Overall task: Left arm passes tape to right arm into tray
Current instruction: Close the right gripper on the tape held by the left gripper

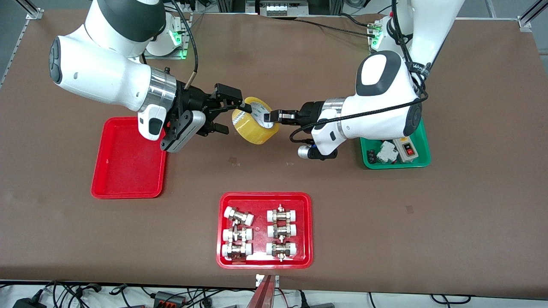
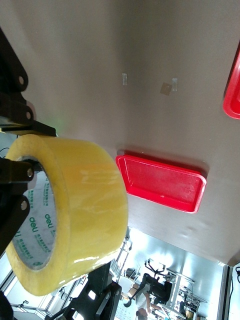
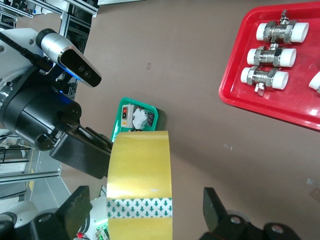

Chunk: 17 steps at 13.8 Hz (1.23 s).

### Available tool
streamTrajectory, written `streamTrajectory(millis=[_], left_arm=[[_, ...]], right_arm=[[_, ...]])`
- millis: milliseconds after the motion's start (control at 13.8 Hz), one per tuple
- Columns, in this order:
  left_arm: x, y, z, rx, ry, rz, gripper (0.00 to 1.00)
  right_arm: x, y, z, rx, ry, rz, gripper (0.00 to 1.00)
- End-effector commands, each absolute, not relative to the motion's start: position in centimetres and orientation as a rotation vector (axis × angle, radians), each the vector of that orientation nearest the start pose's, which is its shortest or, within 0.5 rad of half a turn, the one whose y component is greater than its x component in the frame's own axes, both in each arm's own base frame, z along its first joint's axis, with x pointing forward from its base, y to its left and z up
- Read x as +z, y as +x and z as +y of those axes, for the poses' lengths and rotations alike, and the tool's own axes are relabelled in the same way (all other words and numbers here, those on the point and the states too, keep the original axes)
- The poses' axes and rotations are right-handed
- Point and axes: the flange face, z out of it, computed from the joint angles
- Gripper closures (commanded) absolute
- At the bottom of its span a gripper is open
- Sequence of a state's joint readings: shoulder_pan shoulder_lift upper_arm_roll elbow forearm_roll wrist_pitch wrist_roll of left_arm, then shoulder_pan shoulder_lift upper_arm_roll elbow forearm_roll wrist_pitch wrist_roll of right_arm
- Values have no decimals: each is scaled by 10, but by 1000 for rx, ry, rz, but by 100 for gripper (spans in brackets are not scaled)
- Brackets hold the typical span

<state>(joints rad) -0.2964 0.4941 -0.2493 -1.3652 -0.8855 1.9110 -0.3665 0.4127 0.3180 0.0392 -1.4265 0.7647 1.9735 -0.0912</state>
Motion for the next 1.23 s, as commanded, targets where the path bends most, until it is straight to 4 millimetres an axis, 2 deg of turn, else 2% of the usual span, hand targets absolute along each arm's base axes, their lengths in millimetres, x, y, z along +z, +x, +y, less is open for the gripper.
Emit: streamTrajectory(millis=[0,726,1161], left_arm=[[491,604,-381,-449,2189,141,100],[492,603,-380,-455,2190,137,100],[492,603,-379,-455,2190,138,100]], right_arm=[[562,597,343,-106,-2324,-349,0],[558,596,354,-130,-2321,-352,0],[556,597,353,-136,-2328,-367,0]])
